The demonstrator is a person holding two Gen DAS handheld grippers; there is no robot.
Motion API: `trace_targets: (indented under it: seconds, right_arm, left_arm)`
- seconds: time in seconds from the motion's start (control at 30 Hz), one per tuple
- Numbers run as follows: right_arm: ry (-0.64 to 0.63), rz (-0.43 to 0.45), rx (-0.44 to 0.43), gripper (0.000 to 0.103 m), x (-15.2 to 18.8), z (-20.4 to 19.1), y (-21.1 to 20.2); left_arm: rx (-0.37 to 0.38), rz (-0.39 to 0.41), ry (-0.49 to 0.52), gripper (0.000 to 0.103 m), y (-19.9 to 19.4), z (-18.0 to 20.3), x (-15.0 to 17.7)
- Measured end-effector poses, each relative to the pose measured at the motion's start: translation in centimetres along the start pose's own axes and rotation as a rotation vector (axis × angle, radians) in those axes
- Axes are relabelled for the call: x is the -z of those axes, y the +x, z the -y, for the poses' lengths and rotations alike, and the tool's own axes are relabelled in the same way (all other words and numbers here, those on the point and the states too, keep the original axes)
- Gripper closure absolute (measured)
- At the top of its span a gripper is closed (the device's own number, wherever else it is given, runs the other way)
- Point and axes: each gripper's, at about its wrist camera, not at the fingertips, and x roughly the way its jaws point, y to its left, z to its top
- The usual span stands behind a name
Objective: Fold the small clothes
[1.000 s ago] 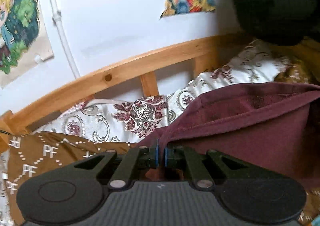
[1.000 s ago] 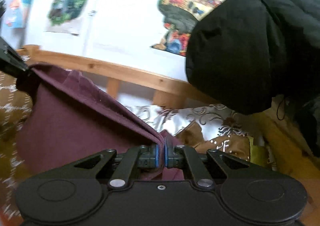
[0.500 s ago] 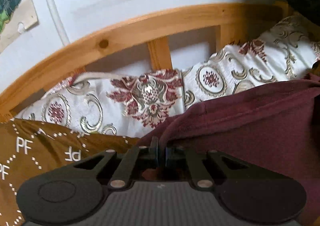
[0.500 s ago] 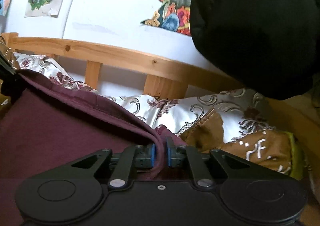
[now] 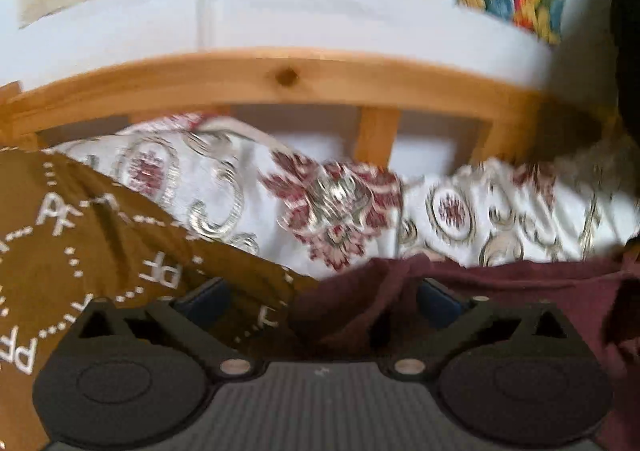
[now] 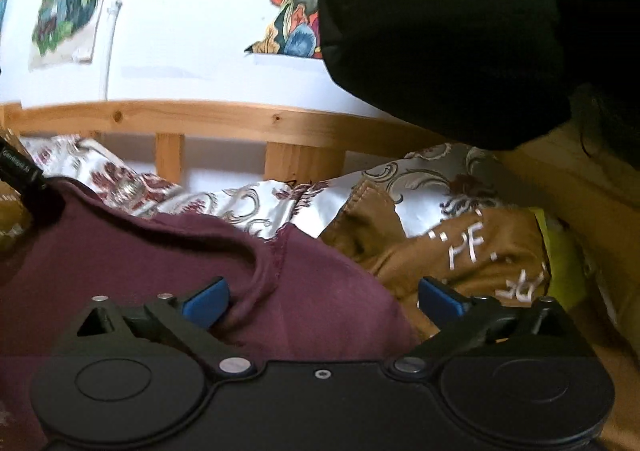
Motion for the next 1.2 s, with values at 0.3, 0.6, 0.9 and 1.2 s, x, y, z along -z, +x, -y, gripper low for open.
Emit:
trace_targets:
  seconds: [0.3,0.6,0.9,1.2]
  right_arm:
    - [-0.162,-0.036,-0.055,0.005,2.5,-3.0,0.1]
    - [-0.228,-0.01,-0.021,0.042,3.1,-3.9,2.1]
    - [0.075,0.055,0.005,0.097,1.5,0.5,1.6]
    - [0.218,-0.019,0.101,0.078,1.8,3.4,1.6]
  left_arm:
    - [-0.044,-0.018,-0.011,0.001,-2.8,-2.5,5.1]
    - [-0.06,-0.1,-0.009,0.001,-3.3,-2.0,10.2]
    - [-0.071,-0.104,-0.003,0.001,-4.1,-1.9,11.0]
    - [-0.181,-0.13,0.076,0.001,-3.0,-0.7,11.1]
